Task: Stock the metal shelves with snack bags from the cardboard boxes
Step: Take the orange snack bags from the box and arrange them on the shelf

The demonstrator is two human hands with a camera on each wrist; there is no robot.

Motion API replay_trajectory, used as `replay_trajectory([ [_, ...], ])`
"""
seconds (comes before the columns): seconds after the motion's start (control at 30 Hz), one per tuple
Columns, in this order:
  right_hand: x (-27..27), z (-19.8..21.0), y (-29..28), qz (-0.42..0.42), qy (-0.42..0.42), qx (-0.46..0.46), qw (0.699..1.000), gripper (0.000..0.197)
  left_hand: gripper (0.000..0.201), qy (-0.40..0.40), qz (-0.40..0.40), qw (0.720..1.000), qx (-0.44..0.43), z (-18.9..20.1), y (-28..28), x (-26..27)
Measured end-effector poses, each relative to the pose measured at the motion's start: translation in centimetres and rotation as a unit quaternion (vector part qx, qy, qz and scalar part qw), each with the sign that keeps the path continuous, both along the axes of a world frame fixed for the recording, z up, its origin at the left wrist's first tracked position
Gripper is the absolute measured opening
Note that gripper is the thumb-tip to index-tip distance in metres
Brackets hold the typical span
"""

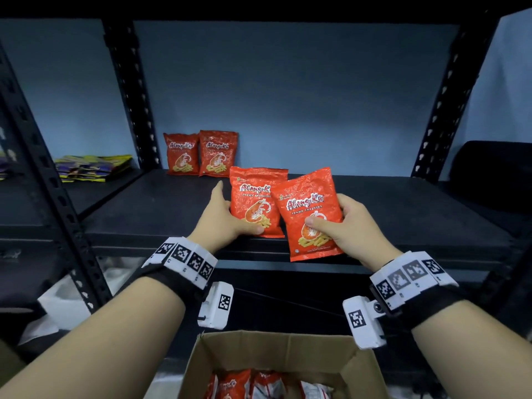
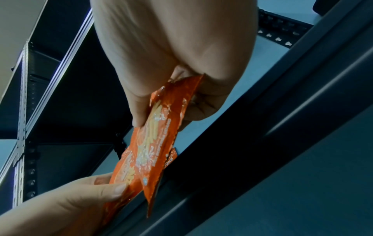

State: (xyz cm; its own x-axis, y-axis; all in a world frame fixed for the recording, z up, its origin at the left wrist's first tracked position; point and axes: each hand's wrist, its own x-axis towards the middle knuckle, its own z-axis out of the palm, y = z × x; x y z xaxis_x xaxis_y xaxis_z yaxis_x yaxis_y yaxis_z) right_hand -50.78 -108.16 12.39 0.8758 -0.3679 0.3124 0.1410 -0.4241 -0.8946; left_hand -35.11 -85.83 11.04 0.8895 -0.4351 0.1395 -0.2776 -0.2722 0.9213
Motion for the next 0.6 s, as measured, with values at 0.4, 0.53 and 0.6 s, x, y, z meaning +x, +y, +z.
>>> replay_trajectory([
  [0.4,-1.2,2.1,-0.5,0.030,0.002,0.075,0.997,0.038,0.036,0.004,-0.059,0.997,-0.041,3.6,0.6,-3.3],
  [0.53,0.1,3.7,-2.2,0.011,0.002,0.086,0.996,0.036,0.049,0.016,-0.095,0.995,-0.028,5.9,0.0,-1.9],
  [0.6,1.3,4.7,-3.4,0.008,0.009,0.087,0.996,0.039,0.066,0.018,-0.112,0.994,-0.008,7.1,-0.6,-0.3],
])
